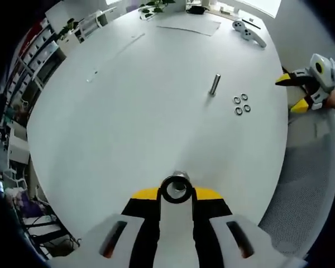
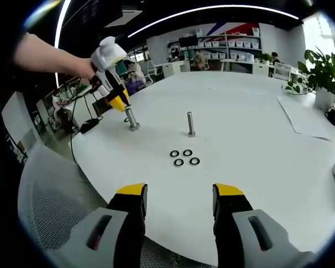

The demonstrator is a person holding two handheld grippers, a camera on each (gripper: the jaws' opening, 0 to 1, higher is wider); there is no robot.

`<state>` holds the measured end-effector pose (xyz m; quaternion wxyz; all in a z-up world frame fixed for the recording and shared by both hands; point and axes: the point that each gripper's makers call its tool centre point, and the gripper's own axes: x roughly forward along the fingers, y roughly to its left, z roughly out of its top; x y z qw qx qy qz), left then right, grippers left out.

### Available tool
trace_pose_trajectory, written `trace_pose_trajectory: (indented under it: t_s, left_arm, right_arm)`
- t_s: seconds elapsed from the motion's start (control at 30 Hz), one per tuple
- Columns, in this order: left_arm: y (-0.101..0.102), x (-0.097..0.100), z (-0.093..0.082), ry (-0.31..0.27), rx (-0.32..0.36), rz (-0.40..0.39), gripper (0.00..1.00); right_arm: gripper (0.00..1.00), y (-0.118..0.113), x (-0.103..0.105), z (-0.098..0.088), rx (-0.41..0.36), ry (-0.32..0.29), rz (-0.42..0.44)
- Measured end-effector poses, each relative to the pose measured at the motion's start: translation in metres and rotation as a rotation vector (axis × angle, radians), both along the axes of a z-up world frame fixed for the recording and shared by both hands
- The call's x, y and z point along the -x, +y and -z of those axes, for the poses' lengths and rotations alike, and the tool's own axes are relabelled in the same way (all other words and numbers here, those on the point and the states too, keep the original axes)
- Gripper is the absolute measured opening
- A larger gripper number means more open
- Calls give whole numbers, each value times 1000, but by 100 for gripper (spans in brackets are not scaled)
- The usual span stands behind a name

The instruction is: Place the washer onto the threaded stud by aligning its center hole with the stud, sliding it down to the base, and recovering from edge contact or off-axis alignment until the washer reaches the visible bottom stop.

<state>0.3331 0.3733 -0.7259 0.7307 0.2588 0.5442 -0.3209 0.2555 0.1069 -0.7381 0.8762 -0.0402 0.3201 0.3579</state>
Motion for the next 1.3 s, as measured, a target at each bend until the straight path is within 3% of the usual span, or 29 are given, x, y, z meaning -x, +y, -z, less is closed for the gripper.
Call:
trace_pose_trajectory:
  t_s: [0.47, 1.3]
  left_arm:
    - [-5, 1, 6, 19, -33, 53, 19]
    - [-7, 1, 51, 60, -114, 97, 19]
  right_arm:
    - [49, 0, 0, 0, 3, 1, 1]
    - [49, -2, -1, 3, 25, 4, 6]
